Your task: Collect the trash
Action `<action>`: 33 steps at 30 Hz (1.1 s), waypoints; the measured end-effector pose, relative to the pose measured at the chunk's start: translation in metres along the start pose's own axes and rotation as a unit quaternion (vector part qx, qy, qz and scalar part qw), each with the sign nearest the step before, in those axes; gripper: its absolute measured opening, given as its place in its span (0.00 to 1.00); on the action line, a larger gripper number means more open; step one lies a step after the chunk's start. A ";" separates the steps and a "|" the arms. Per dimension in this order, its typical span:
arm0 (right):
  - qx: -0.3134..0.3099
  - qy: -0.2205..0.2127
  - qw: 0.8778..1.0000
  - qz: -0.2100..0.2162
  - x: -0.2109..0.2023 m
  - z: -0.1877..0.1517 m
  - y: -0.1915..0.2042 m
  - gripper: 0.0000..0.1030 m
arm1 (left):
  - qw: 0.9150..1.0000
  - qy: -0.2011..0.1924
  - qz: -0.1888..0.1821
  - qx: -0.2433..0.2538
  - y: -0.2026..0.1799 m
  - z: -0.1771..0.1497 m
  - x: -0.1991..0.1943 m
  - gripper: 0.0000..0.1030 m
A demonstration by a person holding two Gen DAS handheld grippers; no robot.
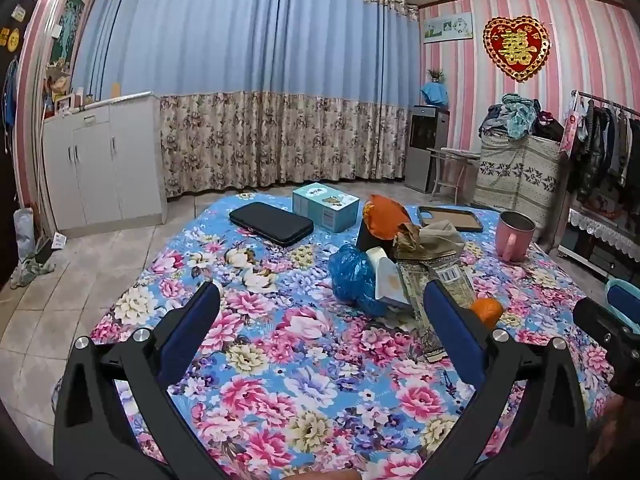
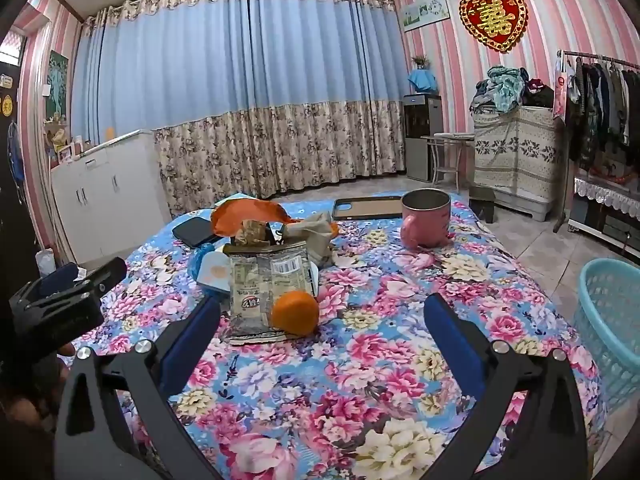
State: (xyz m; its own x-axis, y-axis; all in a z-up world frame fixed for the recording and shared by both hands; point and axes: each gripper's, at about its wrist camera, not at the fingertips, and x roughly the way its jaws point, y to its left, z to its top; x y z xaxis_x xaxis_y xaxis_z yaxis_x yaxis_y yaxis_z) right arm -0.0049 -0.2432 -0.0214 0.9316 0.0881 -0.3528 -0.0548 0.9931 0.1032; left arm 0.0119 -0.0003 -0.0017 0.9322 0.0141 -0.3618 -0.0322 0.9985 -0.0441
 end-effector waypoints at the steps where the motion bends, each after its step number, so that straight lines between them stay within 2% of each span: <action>1: 0.002 0.000 1.000 0.002 0.000 0.001 0.000 0.96 | 1.000 0.003 0.002 -0.002 0.001 0.000 0.001 0.95; 8: 0.006 0.000 1.000 -0.005 0.000 0.001 -0.001 0.96 | 1.000 -0.007 -0.002 0.004 0.003 0.000 -0.003 0.95; 14: 0.005 -0.001 1.000 -0.016 0.000 0.000 -0.003 0.96 | 1.000 0.000 -0.024 -0.007 0.011 0.000 -0.001 0.95; 18: 0.006 0.008 1.000 -0.030 0.002 -0.001 -0.008 0.96 | 1.000 -0.003 -0.016 0.005 0.012 -0.002 0.000 0.95; 21: -0.002 0.011 0.999 -0.034 0.003 -0.002 -0.004 0.96 | 1.000 0.016 -0.006 0.010 0.011 -0.004 0.007 0.95; 23: -0.009 0.009 0.999 -0.036 0.003 -0.003 -0.002 0.96 | 1.000 0.015 0.000 0.010 0.012 -0.005 0.007 0.95; 33: -0.009 0.007 0.999 -0.036 0.002 -0.003 -0.001 0.96 | 1.000 0.020 -0.005 0.011 0.013 -0.006 0.009 0.95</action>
State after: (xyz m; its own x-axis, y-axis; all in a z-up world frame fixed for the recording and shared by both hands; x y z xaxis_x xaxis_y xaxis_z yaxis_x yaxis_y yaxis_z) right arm -0.0040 -0.2434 -0.0255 0.9284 0.0169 -0.3713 0.0060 0.9982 0.0604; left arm 0.0181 0.0121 -0.0112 0.9175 0.0018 -0.3977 -0.0140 0.9995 -0.0278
